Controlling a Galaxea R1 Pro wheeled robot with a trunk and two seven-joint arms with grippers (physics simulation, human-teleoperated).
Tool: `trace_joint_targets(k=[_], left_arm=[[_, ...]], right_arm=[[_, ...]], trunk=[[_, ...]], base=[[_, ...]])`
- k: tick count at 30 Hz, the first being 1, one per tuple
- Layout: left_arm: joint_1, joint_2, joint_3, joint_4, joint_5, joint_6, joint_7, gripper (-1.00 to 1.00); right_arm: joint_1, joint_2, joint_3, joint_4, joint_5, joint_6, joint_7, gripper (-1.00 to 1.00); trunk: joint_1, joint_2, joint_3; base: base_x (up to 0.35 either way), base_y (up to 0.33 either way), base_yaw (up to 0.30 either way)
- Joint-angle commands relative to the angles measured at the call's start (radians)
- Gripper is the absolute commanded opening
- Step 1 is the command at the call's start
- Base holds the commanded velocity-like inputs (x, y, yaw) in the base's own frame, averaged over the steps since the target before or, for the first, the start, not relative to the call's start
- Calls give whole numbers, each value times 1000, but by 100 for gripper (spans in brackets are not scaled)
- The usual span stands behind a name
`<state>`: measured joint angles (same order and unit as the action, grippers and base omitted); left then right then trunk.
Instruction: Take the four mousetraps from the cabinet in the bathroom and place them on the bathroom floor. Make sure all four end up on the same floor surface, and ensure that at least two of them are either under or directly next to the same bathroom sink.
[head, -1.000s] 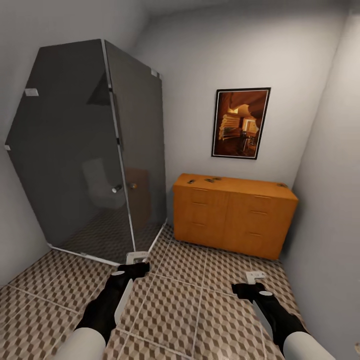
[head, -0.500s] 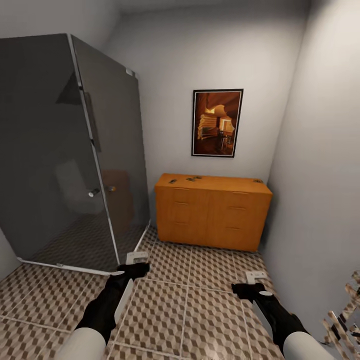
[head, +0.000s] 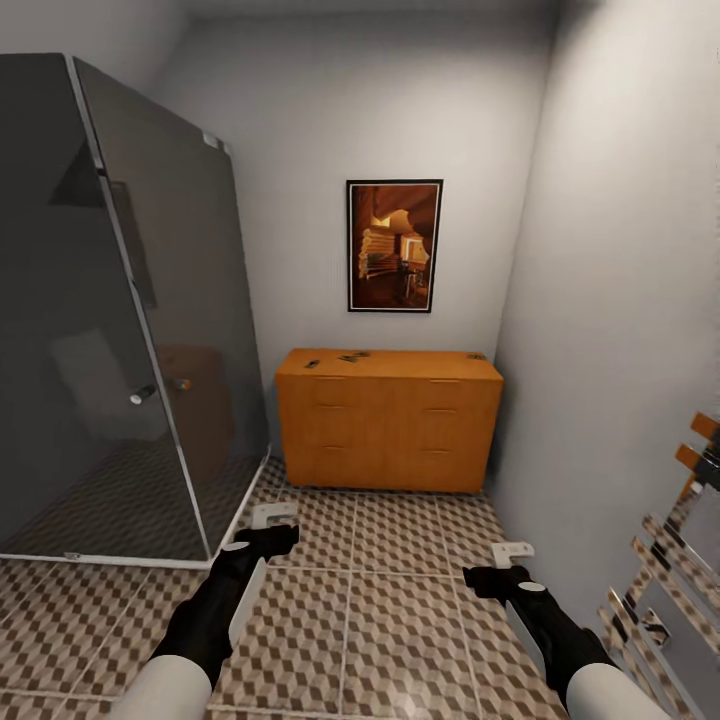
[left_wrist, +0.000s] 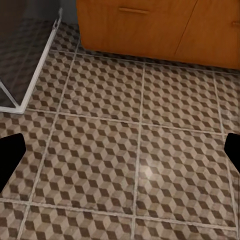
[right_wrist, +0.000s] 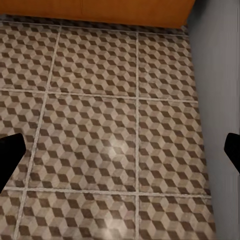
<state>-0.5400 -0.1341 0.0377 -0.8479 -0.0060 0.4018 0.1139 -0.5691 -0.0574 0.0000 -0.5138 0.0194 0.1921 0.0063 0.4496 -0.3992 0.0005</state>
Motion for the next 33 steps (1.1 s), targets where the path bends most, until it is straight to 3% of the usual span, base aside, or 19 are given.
trace_joint_targets(k=[1, 33], left_arm=[[0, -1, 2, -2, -1, 5, 1, 100], [0, 3, 1, -1, -5, 3, 2, 100]], right_arm=[[0, 0, 0, -2, 2, 6, 1, 100], [0, 0, 0, -2, 2, 6, 1, 100]], trunk=[[0, -1, 0], [0, -1, 0]], base=[[0, 0, -84], [0, 0, -8]])
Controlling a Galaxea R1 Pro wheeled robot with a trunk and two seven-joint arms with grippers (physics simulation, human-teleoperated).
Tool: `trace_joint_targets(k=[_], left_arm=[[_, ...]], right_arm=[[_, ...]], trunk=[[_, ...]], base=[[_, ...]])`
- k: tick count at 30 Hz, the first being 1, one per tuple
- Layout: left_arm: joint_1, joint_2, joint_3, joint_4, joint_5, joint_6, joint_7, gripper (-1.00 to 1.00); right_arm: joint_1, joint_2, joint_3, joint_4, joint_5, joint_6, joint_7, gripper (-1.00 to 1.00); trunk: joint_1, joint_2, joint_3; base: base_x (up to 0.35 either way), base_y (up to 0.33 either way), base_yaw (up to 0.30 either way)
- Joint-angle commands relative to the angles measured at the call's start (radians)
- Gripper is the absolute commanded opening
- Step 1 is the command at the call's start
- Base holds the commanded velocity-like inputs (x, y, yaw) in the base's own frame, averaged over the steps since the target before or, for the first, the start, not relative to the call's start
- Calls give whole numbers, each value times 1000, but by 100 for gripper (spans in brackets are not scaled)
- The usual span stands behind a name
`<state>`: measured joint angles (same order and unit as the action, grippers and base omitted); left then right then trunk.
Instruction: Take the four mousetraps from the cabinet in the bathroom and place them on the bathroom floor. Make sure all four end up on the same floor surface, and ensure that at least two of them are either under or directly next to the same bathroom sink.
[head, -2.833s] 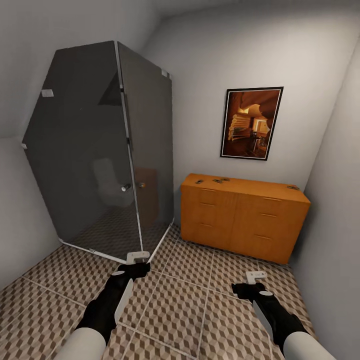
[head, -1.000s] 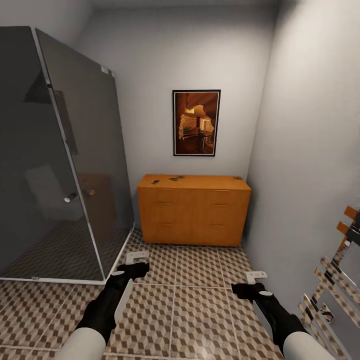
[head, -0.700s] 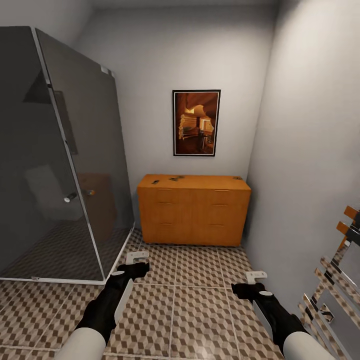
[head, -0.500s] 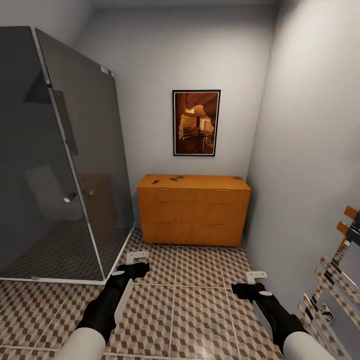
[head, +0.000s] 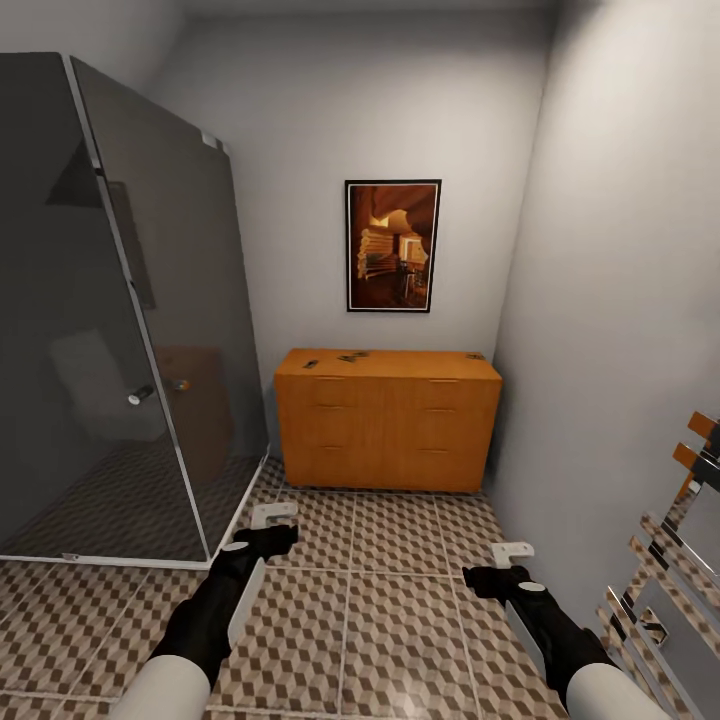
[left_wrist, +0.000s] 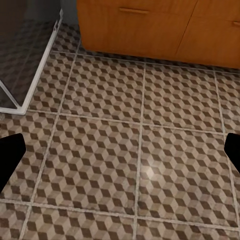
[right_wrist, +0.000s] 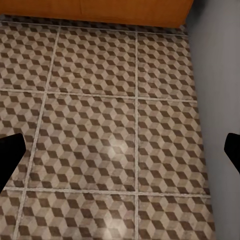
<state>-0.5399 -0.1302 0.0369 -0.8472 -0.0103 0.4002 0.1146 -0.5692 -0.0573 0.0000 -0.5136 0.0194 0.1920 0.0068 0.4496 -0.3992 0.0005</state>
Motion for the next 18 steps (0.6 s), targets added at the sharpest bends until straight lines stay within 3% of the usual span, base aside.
trace_joint_targets(k=[1, 7, 18], left_arm=[[0, 1, 2, -1, -1, 4, 1, 100], [0, 3, -2, 5, -2, -21, -3, 100], [0, 4, -7, 7, -2, -31, -6, 100]], right_arm=[[0, 0, 0, -2, 2, 6, 1, 100], [0, 0, 0, -2, 3, 6, 1, 100], [0, 1, 0, -2, 2, 6, 1, 100]], trunk=[[0, -1, 0], [0, -1, 0], [0, -1, 0]], base=[[0, 0, 0], [201, 0, 0], [308, 0, 0]])
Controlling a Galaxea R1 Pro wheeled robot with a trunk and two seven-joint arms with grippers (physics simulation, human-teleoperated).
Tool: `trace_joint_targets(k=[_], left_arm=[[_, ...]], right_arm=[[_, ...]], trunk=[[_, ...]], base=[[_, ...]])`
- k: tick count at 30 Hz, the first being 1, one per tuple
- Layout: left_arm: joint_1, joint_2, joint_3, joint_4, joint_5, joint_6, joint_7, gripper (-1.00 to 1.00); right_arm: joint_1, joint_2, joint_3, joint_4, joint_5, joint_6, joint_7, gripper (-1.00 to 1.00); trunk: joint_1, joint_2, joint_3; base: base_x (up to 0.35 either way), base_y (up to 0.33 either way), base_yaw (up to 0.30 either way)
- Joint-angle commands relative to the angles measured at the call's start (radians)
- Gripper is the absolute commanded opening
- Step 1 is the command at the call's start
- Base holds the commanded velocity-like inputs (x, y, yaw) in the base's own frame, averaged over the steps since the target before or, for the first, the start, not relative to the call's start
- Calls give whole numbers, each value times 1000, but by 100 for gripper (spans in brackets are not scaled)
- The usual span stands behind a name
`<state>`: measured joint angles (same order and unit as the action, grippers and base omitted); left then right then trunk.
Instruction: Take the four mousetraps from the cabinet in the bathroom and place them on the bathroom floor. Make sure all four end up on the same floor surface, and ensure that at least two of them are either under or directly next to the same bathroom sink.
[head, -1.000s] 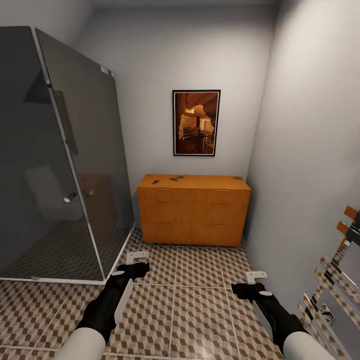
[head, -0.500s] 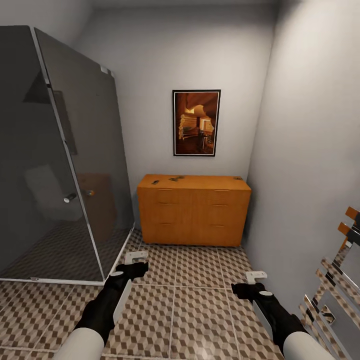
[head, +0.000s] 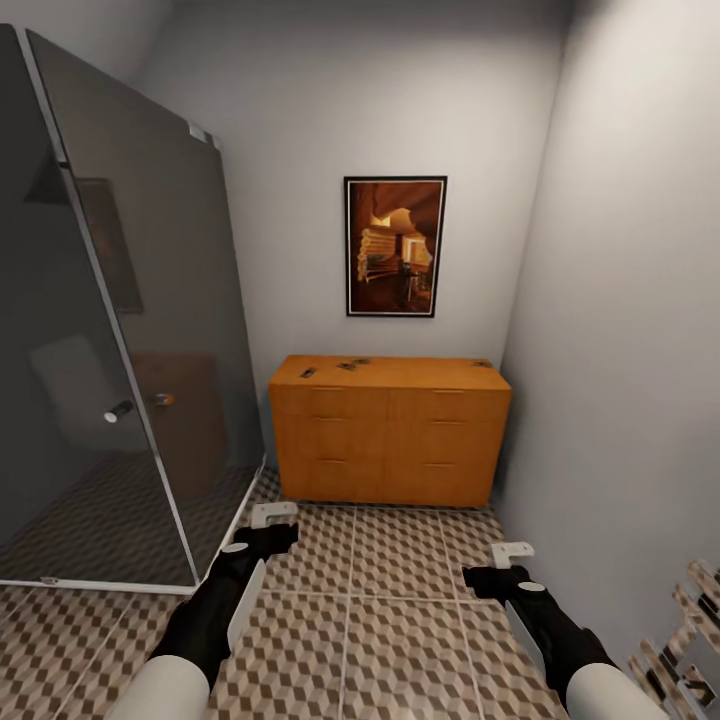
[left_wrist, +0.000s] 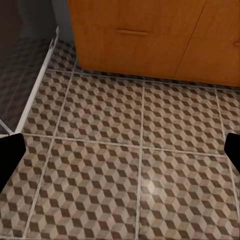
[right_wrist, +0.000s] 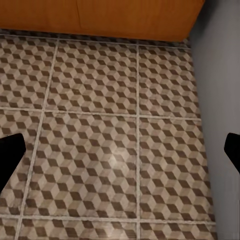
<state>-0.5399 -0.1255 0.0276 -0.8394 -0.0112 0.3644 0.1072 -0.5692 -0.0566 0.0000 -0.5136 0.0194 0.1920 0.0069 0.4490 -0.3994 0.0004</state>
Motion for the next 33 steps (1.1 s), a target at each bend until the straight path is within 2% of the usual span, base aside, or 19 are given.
trace_joint_targets(k=[1, 16, 24, 32, 33], left_arm=[[0, -1, 2, -1, -1, 5, 1, 100], [0, 5, 4, -1, -2, 5, 3, 100], [0, -3, 1, -3, 0, 5, 6, 100], [0, -8, 0, -12, 0, 7, 10, 100], [0, -10, -3, -13, -1, 11, 10, 100]], right_arm=[[0, 0, 0, -2, 2, 6, 1, 100], [0, 0, 0, -2, 3, 6, 0, 100], [0, -1, -1, -4, 12, 6, -1, 100], [0, -4, -5, -57, 15, 8, -3, 100], [0, -6, -5, -86, 16, 10, -5, 100]], trunk=[[1, -1, 0], [1, -1, 0], [1, -1, 0], [1, -1, 0], [1, -1, 0]], base=[[321, 0, 0], [325, 0, 0], [323, -18, 0], [193, -63, 0], [278, -99, 0]])
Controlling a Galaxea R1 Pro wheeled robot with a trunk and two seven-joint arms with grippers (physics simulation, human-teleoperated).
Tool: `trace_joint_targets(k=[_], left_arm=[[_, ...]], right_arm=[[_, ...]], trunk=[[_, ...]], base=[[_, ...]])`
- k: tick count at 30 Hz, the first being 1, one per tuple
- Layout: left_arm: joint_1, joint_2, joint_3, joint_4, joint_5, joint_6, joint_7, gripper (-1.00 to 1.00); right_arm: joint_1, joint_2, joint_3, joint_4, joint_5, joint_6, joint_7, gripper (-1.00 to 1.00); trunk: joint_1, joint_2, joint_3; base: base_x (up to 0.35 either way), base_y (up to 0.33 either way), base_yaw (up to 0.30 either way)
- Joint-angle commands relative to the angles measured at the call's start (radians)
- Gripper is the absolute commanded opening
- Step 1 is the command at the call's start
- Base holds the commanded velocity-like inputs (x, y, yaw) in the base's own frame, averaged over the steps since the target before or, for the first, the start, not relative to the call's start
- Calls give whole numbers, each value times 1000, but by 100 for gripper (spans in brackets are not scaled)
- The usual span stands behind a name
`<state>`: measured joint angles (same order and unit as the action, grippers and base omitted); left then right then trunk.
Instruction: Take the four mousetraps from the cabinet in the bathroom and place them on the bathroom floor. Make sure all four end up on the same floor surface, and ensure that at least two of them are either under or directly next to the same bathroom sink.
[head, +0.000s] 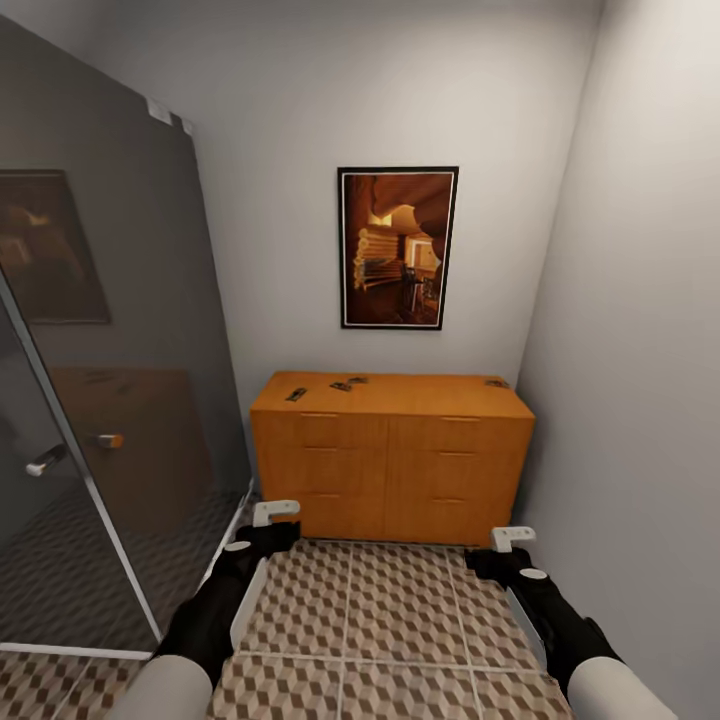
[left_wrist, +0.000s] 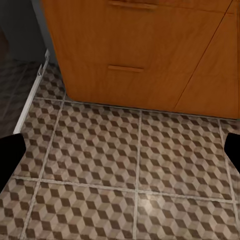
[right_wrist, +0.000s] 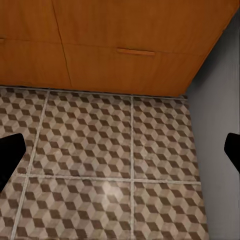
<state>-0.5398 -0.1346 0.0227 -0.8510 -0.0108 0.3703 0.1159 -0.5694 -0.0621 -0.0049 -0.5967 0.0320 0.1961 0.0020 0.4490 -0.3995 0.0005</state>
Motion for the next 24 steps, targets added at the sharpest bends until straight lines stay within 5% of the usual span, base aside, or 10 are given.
trace_joint_targets(k=[1, 24], left_arm=[[0, -1, 1, -2, -1, 6, 1, 100], [-7, -8, -7, -91, -20, 39, -7, 100]], right_arm=[[0, 0, -1, -9, 3, 6, 0, 100], [-2, -1, -1, -216, 4, 34, 0, 100]], trunk=[[1, 0, 0], [1, 0, 0]], base=[[286, -98, 0], [316, -66, 0]])
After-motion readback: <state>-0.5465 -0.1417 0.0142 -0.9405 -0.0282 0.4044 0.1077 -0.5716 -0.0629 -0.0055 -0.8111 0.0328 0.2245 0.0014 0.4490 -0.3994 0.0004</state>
